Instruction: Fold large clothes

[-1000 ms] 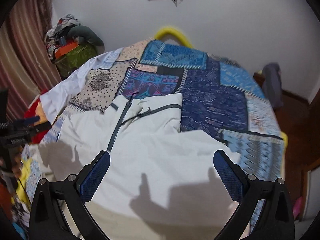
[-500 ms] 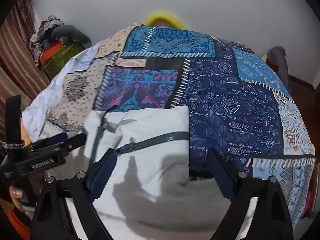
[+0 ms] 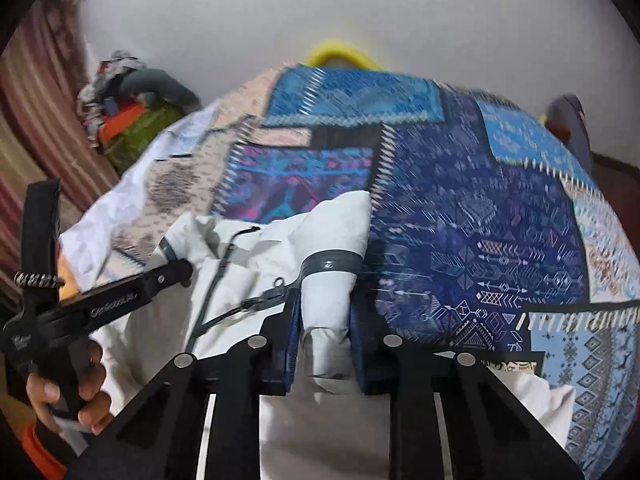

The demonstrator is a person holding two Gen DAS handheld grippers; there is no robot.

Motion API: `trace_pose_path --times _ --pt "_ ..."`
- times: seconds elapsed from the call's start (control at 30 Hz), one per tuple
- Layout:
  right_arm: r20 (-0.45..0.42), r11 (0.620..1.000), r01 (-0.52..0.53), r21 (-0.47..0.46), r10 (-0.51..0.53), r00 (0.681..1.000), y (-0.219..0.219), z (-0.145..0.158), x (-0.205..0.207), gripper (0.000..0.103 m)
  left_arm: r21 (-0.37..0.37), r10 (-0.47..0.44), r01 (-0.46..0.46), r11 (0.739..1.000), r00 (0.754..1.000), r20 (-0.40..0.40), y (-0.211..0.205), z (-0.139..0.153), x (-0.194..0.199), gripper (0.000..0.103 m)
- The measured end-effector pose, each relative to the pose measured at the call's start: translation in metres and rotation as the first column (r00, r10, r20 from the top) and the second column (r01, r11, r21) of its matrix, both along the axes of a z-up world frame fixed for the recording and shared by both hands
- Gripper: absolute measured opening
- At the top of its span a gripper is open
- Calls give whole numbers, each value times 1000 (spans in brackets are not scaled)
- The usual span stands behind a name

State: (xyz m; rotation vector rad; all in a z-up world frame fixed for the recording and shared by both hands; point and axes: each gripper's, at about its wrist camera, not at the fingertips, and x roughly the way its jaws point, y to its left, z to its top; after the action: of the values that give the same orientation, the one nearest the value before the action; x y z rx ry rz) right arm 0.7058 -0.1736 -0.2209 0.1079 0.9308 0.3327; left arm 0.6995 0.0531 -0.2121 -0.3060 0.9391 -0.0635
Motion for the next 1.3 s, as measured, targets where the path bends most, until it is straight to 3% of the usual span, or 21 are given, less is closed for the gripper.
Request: trace_pose_path --times 0.07,0.27,0.53,0.67,0.8,0.93,1.1,1.2,1.3 --pt "25 999 -35 8 35 999 5 14 -16 18 -5 -29 29 1000 999 40 4 18 -20 22" --pt "102 994 -108 21 105 989 10 53 -70 17 79 -131 119 990 977 166 2 67 -84 21" --pt "193 980 -199 17 192 962 7 105 -160 16 109 -220 203 973 959 176 -5 97 -171 22" --pt "179 975 -224 2 220 959 4 108 -200 16 101 -248 236 966 961 121 -14 86 -206 26" --pt "116 975 -220 -27 221 968 4 86 -233 17 57 -247 245 968 969 29 -16 60 -230 36" --pt "80 971 -209 -112 219 973 8 57 -259 17 106 -255 260 960 965 -60 -21 26 -251 45" --pt "-59 966 -250 -65 246 967 4 29 -287 19 175 -285 317 932 941 -185 -19 -21 -286 53" --pt "-127 960 -276 -52 268 955 -3 22 -301 22 230 -293 342 911 930 -222 -11 -33 -311 53" --pt "-160 955 -294 -45 283 946 -13 26 -316 23 226 -291 334 915 935 -200 5 -22 -332 53"
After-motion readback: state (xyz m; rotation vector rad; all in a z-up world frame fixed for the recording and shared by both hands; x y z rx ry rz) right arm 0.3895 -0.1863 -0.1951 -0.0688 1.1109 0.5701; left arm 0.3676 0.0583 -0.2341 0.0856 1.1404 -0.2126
